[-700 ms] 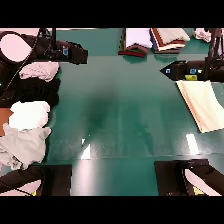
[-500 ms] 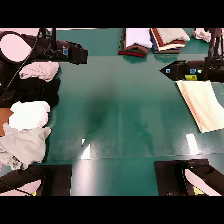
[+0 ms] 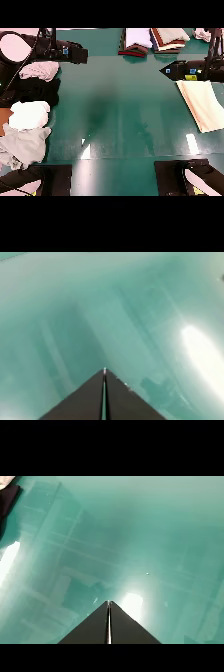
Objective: Fold the shirts.
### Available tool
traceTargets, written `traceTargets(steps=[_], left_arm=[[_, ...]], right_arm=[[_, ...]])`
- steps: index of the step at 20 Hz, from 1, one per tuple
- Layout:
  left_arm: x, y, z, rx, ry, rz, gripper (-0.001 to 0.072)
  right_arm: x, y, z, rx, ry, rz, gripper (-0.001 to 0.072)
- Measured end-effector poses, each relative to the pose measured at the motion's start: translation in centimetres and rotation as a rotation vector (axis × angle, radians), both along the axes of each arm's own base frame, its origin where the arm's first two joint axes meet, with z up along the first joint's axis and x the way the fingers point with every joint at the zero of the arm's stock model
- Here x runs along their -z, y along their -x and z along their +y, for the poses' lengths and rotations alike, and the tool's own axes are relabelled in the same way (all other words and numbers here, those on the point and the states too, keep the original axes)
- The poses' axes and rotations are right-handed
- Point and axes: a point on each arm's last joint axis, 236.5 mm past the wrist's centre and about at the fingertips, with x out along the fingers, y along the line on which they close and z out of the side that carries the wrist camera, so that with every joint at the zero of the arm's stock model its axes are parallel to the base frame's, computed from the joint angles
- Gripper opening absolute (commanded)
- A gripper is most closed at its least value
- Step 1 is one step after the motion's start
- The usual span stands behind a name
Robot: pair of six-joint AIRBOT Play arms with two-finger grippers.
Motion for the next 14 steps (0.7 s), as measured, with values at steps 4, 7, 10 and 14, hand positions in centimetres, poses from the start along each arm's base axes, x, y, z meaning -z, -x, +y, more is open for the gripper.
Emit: traceTargets(steps=[4, 7, 10, 14], left_arm=[[-0.1, -3.4, 3.8, -0.105, -0.115, -0.107, 0.0611], [2.4, -7.4, 9.9, -0.260, -0.207, -0.099, 0.0611], [7.6, -11.1, 16.9, -0.399, -0.283, -0.014, 0.0611], [16.7, -13.9, 24.6, -0.523, -0.350, 0.149, 0.0610]], right_arm=[[0.0, 0.0, 0.0, 0.000, 0.000, 0.000, 0.0014], [0.0, 0.0, 0.0, 0.000, 0.000, 0.000, 0.0014], [0.0, 0.0, 0.0, 0.000, 0.000, 0.000, 0.0014], [0.0, 0.0, 0.0, 0.000, 0.000, 0.000, 0.0014]])
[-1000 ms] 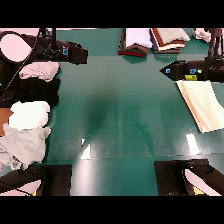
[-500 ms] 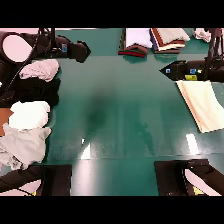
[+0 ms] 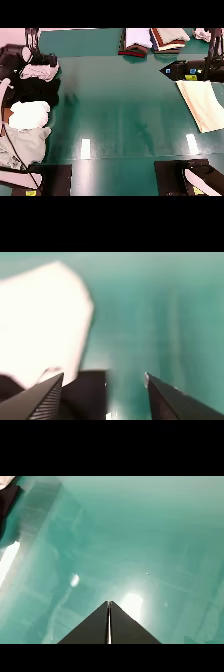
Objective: Fold the shirts.
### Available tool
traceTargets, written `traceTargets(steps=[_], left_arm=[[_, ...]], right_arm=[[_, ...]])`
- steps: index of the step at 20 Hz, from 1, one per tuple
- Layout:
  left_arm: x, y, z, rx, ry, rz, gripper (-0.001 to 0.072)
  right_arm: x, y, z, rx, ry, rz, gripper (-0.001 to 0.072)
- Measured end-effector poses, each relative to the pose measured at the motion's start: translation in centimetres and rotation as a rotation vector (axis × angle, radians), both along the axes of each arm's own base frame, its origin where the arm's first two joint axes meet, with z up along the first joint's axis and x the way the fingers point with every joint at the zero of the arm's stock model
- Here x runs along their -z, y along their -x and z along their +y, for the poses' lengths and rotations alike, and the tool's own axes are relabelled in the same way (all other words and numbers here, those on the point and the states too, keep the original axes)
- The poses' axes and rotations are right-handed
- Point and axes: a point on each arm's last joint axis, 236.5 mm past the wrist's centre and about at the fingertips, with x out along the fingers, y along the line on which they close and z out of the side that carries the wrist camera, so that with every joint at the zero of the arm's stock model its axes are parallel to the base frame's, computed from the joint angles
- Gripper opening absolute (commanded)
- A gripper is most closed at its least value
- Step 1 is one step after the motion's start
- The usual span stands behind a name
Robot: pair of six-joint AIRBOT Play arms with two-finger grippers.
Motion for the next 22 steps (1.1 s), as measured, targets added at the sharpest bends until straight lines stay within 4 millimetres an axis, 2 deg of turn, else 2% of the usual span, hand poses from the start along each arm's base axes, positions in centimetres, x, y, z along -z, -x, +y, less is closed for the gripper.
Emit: traceTargets(steps=[2, 4, 7, 9, 10, 11, 12, 14, 16, 17, 18, 20, 22], left_arm=[[4.1, -0.7, 2.7, -0.053, 0.003, 0.056, 0.0611], [7.3, -1.3, 4.5, -0.085, 0.005, 0.086, 0.0610], [9.8, -2.3, 5.6, -0.101, 0.013, 0.079, 0.0610], [10.2, -3.0, 5.9, -0.103, 0.018, 0.053, 0.0607], [10.4, -3.3, 6.0, -0.104, 0.021, 0.045, 0.0459], [10.4, -3.4, 6.1, -0.106, 0.022, 0.038, 0.0159], [10.4, -3.6, 6.2, -0.105, 0.023, 0.030, 0.0032], [10.1, -3.8, 6.1, -0.108, 0.026, 0.033, 0.0021], [8.3, -4.0, 6.4, -0.119, 0.025, 0.031, 0.0021], [6.4, -4.2, 6.5, -0.123, 0.025, 0.012, 0.0021], [3.5, -4.5, 6.6, -0.125, 0.025, -0.028, 0.0020], [-4.3, -4.5, 6.4, -0.121, 0.021, -0.151, 0.0020], [-13.9, -3.0, 5.1, -0.083, 0.002, -0.306, 0.0019]], right_arm=[[0.0, 0.0, 0.0, 0.000, 0.000, 0.000, 0.0014], [0.0, 0.0, 0.0, 0.000, 0.000, 0.000, 0.0014], [0.0, 0.0, 0.0, 0.000, 0.000, 0.000, 0.0014], [0.0, 0.0, 0.0, 0.000, 0.000, 0.000, 0.0014], [0.0, 0.0, 0.0, 0.000, 0.000, 0.000, 0.0014], [0.0, 0.0, 0.0, 0.000, 0.000, 0.000, 0.0014], [0.0, 0.0, 0.0, 0.000, 0.000, 0.000, 0.0014], [0.0, 0.0, 0.0, 0.001, -0.001, -0.002, 0.0014], [-0.7, -0.2, 0.0, 0.005, -0.003, -0.019, 0.0014], [-1.3, -0.3, 0.0, 0.004, -0.005, -0.034, 0.0014], [-2.3, -0.5, 0.0, 0.006, -0.007, -0.058, 0.0014], [-5.0, -0.7, -0.1, 0.010, -0.013, -0.120, 0.0014], [-8.5, -0.9, -0.2, 0.018, -0.017, -0.207, 0.0014]])
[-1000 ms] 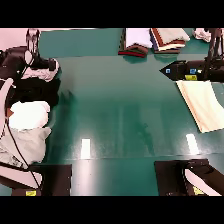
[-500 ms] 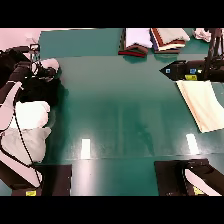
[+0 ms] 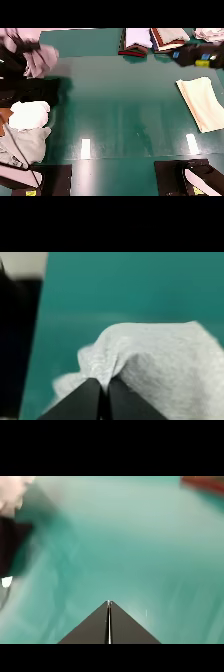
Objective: Fold the shirts.
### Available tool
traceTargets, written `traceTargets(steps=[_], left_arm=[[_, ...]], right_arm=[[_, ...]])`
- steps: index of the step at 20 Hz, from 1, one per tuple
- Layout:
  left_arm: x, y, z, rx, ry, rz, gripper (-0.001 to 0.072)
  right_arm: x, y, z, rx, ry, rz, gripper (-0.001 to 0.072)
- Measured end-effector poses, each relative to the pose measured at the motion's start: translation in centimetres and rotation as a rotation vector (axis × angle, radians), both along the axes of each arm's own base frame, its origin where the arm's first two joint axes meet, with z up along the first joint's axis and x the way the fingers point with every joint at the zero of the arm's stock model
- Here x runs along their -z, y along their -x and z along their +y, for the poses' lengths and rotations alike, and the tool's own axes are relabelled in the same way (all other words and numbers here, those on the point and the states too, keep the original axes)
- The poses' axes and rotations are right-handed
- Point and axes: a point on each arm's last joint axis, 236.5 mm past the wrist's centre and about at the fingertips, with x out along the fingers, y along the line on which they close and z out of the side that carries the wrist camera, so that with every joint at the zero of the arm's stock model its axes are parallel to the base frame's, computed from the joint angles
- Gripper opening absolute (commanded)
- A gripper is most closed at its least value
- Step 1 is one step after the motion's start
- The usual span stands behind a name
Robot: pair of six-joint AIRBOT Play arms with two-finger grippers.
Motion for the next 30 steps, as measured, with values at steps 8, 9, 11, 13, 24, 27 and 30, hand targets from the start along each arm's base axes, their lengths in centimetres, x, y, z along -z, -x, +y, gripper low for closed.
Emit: traceTargets(steps=[8, 9, 11, 13, 24, 27, 30], left_arm=[[-21.1, 15.4, -12.5, 0.295, -0.088, -0.301, 0.0021], [-20.5, 16.5, -14.5, 0.343, -0.085, -0.270, 0.0021], [-17.5, 18.1, -18.7, 0.452, -0.067, -0.165, 0.0022], [-13.3, 19.5, -23.2, 0.570, -0.045, -0.046, 0.0023], [4.2, 23.2, -31.7, 0.749, 0.126, 0.395, 0.0621], [9.0, 22.1, -28.9, 0.640, 0.193, 0.497, 0.0621], [15.6, 23.3, -28.5, 0.576, 0.302, 0.646, 0.0621]], right_arm=[[-11.2, 1.2, -1.7, 0.055, 0.041, -0.283, 0.0014], [-12.2, 1.5, -1.8, 0.058, 0.042, -0.307, 0.0014], [-13.6, 2.0, -1.9, 0.061, 0.045, -0.340, 0.0013], [-14.2, 2.4, -1.9, 0.059, 0.049, -0.351, 0.0014], [-13.3, 3.3, -1.5, 0.027, 0.074, -0.304, 0.0014], [-13.2, 3.3, -1.5, 0.024, 0.075, -0.300, 0.0014], [-13.2, 3.4, -1.5, 0.023, 0.076, -0.297, 0.0014]])
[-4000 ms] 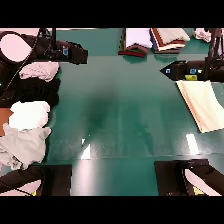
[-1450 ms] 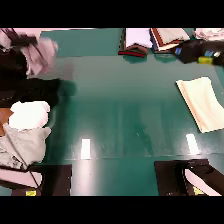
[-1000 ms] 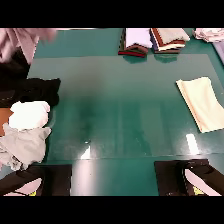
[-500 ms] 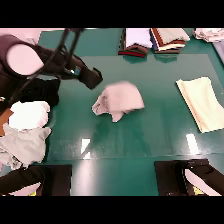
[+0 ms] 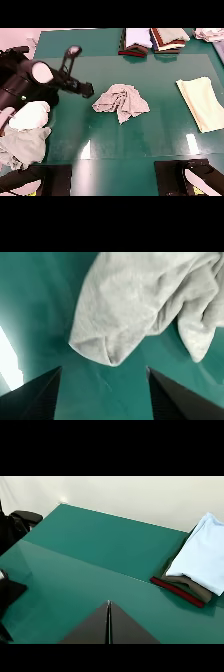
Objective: Fold the shirts.
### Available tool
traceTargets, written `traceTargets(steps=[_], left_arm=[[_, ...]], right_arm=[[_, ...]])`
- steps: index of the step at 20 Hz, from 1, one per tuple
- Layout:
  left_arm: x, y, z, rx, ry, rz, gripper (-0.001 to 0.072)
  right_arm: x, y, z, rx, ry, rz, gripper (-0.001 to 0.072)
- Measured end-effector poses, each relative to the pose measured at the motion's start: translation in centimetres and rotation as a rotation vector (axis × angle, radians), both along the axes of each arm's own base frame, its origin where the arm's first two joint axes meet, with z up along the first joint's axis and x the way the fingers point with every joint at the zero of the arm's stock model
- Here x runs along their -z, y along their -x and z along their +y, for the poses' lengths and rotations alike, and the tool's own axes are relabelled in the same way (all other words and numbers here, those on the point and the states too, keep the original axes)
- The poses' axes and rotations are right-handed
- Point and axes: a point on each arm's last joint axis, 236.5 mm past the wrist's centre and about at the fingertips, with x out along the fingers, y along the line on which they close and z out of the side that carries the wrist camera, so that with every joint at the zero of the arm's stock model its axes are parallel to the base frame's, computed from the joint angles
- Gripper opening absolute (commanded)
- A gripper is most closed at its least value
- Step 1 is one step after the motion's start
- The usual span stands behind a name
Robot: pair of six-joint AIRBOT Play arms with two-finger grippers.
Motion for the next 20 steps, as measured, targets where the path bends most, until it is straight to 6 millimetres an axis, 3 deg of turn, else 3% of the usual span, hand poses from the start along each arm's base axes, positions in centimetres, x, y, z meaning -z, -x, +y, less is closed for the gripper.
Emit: traceTargets(steps=[5, 6, 8, 9, 11, 14, 16, 19, 20], left_arm=[[8.5, 1.9, -2.2, -0.074, 0.076, 0.188, 0.0619], [9.7, 2.0, -2.6, -0.084, 0.080, 0.207, 0.0541], [11.1, 1.5, -2.9, -0.117, 0.092, 0.213, 0.0109], [11.3, 1.1, -2.9, -0.132, 0.097, 0.209, 0.0022], [10.8, -0.4, -2.4, -0.171, 0.119, 0.185, 0.0022], [8.1, -3.6, -0.6, -0.220, 0.145, 0.114, 0.0022], [6.1, -5.1, 0.9, -0.234, 0.141, 0.062, 0.0022], [4.1, -6.4, 2.9, -0.234, 0.112, -0.001, 0.0022], [3.8, -6.5, 3.3, -0.231, 0.099, -0.014, 0.0022]], right_arm=[[0.1, -0.1, 0.0, 0.000, 0.001, 0.004, 0.0014], [0.2, -0.1, 0.0, -0.001, 0.002, 0.007, 0.0014], [0.5, 0.0, 0.1, -0.005, 0.008, 0.020, 0.0014], [0.8, 0.0, 0.1, -0.008, 0.012, 0.031, 0.0014], [1.6, 0.0, 0.1, -0.013, 0.023, 0.056, 0.0014], [4.4, -0.4, 0.2, -0.018, 0.038, 0.131, 0.0014], [7.8, -0.9, 0.2, -0.020, 0.046, 0.213, 0.0014], [14.9, -1.9, 0.3, -0.022, 0.058, 0.382, 0.0017], [17.9, -2.3, 0.3, -0.022, 0.063, 0.455, 0.0106]])
